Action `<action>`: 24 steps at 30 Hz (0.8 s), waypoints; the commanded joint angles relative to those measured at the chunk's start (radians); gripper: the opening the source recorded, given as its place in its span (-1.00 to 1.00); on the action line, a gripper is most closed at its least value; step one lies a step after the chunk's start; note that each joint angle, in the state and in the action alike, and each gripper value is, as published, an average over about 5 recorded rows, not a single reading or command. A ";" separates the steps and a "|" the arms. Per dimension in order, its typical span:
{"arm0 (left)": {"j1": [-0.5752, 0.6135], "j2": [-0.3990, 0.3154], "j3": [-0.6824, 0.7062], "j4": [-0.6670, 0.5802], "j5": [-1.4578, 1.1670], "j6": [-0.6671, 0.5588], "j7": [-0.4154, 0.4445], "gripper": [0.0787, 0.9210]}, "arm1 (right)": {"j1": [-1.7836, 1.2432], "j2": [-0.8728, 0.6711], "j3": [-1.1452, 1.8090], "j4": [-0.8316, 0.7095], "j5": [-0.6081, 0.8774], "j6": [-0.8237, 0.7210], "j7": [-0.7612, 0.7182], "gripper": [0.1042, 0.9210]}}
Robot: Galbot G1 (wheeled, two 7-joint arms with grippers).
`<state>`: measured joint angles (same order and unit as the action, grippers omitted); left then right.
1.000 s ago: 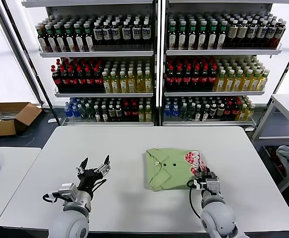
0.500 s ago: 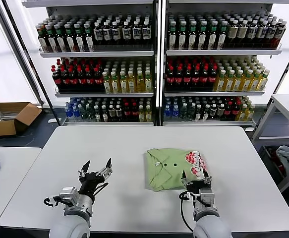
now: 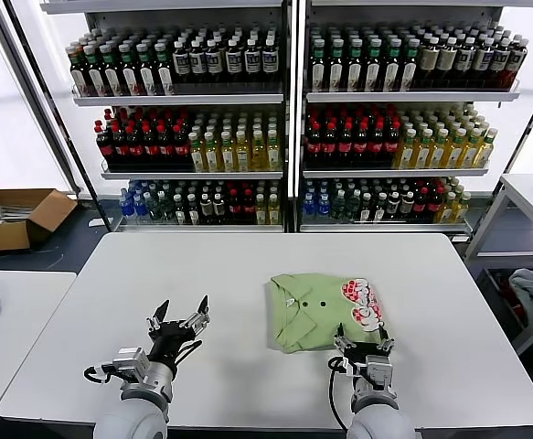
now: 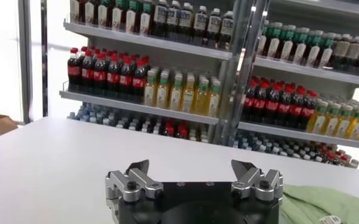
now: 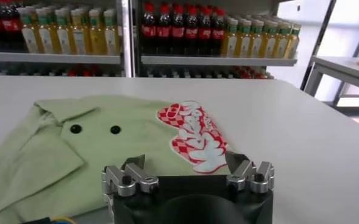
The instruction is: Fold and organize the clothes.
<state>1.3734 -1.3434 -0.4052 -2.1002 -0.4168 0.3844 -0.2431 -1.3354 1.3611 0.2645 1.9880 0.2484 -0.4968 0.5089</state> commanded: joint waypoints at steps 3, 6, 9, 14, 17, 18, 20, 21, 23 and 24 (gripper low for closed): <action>0.001 0.003 -0.005 0.001 -0.002 0.000 0.001 0.77 | -0.010 0.021 0.011 -0.058 0.027 0.008 0.021 0.76; 0.000 0.003 -0.004 0.004 -0.002 0.000 0.001 0.77 | -0.024 0.022 0.012 -0.062 0.050 0.010 0.022 0.76; 0.000 0.003 -0.002 0.007 -0.002 0.000 0.003 0.77 | -0.030 0.022 0.016 -0.055 0.080 0.009 0.024 0.76; 0.003 0.005 -0.005 0.008 -0.002 0.001 0.005 0.77 | -0.031 0.007 0.036 0.054 0.128 -0.004 0.022 0.76; 0.007 0.006 -0.013 0.005 -0.002 0.001 0.005 0.77 | -0.019 -0.007 0.046 0.142 0.143 -0.004 0.011 0.76; 0.009 0.006 -0.015 0.003 -0.002 0.001 0.005 0.77 | -0.011 -0.011 0.047 0.166 0.142 0.001 0.002 0.76; 0.014 0.005 -0.018 -0.002 -0.002 0.001 0.005 0.77 | 0.015 -0.015 0.045 0.192 0.136 0.024 -0.024 0.76; 0.016 0.004 -0.020 -0.005 -0.002 0.002 0.005 0.77 | 0.033 -0.016 0.041 0.195 0.128 0.040 -0.039 0.76; 0.021 0.003 -0.021 -0.010 -0.001 0.002 0.005 0.77 | 0.074 -0.015 0.029 0.176 0.114 0.065 -0.058 0.76; 0.024 0.003 -0.022 -0.012 0.000 0.002 0.004 0.77 | 0.101 -0.013 0.018 0.150 0.110 0.074 -0.062 0.76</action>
<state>1.3882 -1.3397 -0.4216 -2.1010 -0.4186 0.3857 -0.2385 -1.3363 1.3543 0.2966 2.0637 0.3477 -0.4840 0.5057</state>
